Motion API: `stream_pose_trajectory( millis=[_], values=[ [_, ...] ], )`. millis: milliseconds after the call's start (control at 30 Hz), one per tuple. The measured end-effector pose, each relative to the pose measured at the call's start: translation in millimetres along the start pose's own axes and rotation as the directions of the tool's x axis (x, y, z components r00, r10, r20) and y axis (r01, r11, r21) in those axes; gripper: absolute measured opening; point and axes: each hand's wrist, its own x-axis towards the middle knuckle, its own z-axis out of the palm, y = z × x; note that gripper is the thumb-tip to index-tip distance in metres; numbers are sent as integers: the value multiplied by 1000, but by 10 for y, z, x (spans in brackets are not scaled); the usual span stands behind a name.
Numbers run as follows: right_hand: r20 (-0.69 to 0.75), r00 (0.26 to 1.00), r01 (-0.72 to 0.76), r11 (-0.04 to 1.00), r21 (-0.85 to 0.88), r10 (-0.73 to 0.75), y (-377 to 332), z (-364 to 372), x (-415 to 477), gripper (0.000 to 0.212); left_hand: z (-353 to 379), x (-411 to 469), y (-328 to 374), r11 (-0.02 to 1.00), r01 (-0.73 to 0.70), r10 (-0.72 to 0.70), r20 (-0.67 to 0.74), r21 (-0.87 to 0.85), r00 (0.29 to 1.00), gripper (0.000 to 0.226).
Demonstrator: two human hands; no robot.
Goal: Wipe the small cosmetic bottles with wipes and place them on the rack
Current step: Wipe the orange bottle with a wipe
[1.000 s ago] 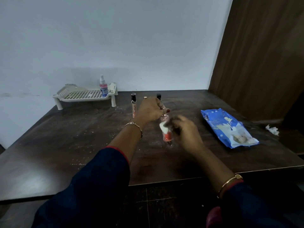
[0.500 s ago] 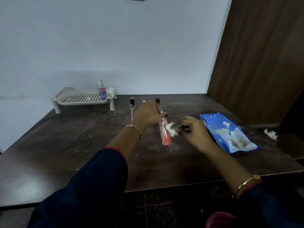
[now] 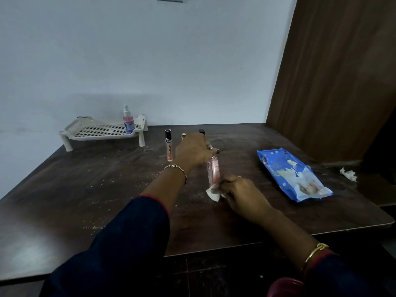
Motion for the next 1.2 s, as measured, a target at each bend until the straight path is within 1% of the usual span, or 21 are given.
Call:
stream_pose_trajectory(
  millis=[100,133,200,233,300,333,433,534,567,634,700,734,767,867,967,1034,1067,1134,1200],
  values=[
    [66,997,-55,995,84,49,29,-10,-29,21,-3,19,0,1000,-18,18,13,11,1000,24],
    [46,995,-89,988,128,84,44,-32,-20,24,-10,21,1,999,-24,23,17,22,1000,24],
    [-88,978,-162,957,239,188,76,-116,55,32,-22,14,18,998,-36,34,24,57,999,28],
    [-169,960,-172,948,266,221,73,-176,121,32,-25,3,35,996,-44,42,23,76,999,30],
    [-289,935,-139,962,234,205,41,-266,262,26,-4,-16,56,994,-60,60,10,95,998,34],
    [-312,933,-115,971,210,178,26,-293,316,25,13,-17,65,993,-67,68,0,100,998,36],
    [-272,953,-87,982,167,131,10,-281,385,30,45,-18,78,986,-120,124,-23,111,992,31],
    [-264,957,-90,990,112,117,60,-224,376,31,92,2,52,986,-166,167,-8,27,986,21],
    [-275,955,-86,990,114,114,71,-220,377,30,113,0,48,987,-158,158,-1,-32,987,18],
    [-292,950,-69,989,134,106,70,-218,372,29,164,7,30,973,-99,107,29,-209,994,13],
    [-292,950,-68,986,154,111,70,-211,338,29,185,16,-3,905,-2,41,83,-425,996,13],
    [-277,953,-78,984,157,119,74,-201,307,30,180,17,-25,866,48,14,120,-498,993,12],
    [-251,959,-92,983,156,130,77,-186,264,31,172,19,-50,839,86,-2,155,-537,988,12],
    [-147,975,-144,978,148,166,86,-121,94,31,159,35,-108,825,111,-3,193,-554,981,23],
    [-62,985,-148,978,148,159,84,-49,-62,30,155,28,-69,842,94,2,178,-531,984,14],
    [-21,984,-173,970,169,179,108,-21,-125,31,151,12,-21,868,69,16,167,-491,986,11],
    [-37,978,-192,962,195,203,133,-29,-129,31,151,9,-8,876,56,24,160,-479,987,10],
    [-149,955,-214,943,254,256,194,-94,-64,30,131,-2,10,892,34,38,151,-450,988,6],
    [-291,921,-179,944,276,260,221,-184,70,26,107,-15,17,905,26,42,150,-425,988,17]
  ],
)
